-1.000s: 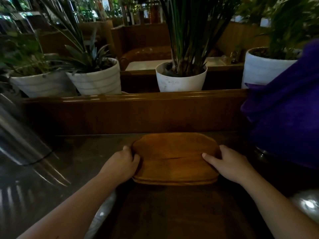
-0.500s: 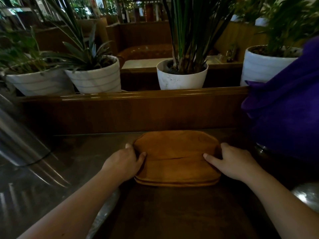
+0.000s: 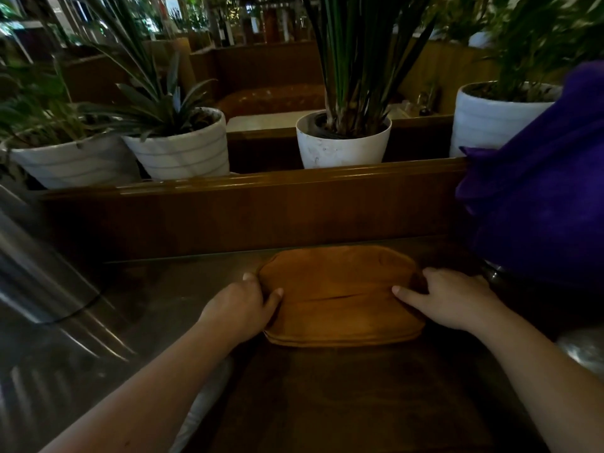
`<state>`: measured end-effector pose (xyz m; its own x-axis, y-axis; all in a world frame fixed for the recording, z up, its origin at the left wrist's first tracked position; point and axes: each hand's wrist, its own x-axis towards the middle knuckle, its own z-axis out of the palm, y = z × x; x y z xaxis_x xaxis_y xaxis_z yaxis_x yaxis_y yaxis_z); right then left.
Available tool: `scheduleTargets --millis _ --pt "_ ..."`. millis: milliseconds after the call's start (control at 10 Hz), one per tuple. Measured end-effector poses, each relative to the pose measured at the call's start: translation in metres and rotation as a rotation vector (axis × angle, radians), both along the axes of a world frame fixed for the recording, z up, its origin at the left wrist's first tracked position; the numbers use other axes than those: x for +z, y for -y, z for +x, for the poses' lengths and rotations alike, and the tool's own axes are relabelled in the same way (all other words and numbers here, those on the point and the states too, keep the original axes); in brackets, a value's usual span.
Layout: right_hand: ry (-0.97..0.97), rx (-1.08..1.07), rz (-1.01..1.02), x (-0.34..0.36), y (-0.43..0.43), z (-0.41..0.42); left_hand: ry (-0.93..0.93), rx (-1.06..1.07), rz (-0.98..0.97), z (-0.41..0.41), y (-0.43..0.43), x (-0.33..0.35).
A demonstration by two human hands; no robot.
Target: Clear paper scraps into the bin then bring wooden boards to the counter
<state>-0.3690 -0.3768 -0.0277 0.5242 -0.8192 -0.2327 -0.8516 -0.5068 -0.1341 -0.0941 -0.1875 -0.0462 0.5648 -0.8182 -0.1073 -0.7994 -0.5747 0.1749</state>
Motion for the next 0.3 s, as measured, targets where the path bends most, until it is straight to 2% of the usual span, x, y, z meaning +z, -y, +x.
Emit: scheduleTargets --millis 100,200,300 --pt "0.006 -0.003 -0.050 0.021 -0.002 0.002 0.058 -0.049 -0.021 0.010 0.000 0.016" --pt "0.135 0.116 -0.248 0.043 -0.010 0.013 0.259 -0.176 -0.207 0.017 0.003 0.044" --pt "0.166 0.252 -0.411 0.062 -0.022 0.029 0.481 -0.345 -0.325 0.012 0.000 0.071"
